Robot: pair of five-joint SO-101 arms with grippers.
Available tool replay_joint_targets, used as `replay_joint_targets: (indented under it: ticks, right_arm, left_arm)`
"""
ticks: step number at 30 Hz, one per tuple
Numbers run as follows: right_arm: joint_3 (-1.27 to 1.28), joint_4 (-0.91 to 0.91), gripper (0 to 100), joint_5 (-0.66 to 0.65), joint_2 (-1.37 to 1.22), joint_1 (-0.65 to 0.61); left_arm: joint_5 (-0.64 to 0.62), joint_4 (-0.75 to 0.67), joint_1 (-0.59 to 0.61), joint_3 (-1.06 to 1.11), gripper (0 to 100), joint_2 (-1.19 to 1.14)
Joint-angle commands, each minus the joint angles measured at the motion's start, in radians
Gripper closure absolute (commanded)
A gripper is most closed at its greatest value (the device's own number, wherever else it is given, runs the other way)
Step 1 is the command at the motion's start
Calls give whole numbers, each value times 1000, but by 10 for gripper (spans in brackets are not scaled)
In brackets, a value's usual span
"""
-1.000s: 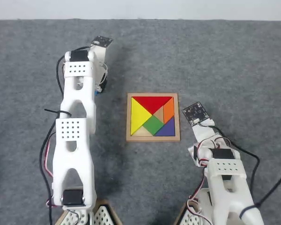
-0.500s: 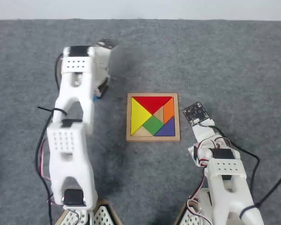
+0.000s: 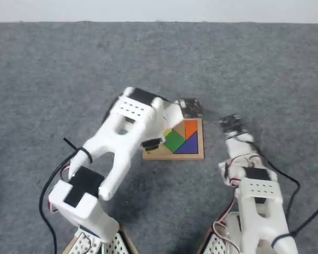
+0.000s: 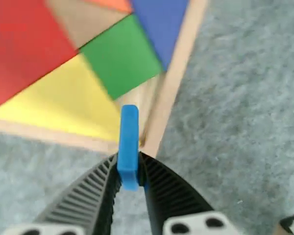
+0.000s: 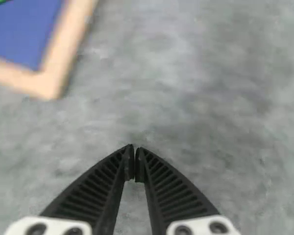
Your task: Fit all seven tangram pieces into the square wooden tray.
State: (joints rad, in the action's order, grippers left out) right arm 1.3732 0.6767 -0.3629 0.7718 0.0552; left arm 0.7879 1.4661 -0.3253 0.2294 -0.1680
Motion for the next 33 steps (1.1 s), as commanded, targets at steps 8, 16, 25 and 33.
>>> replay_joint_targets:
  ticks: [8,16,25,33]
  right_arm:
    - [-64,-35,991,64,76,110]
    - [29,-27,991,74,262,104]
    - [103,21,991,41,440,56]
    - [118,22,991,38,467,56]
  left_arm:
    - [74,-80,-121,1,990,-80]
    - [61,-58,-80,-87,953,-164]
    - [28,-15,-25,-179,896,-189]
    - [41,40,-38,-185,896,-178]
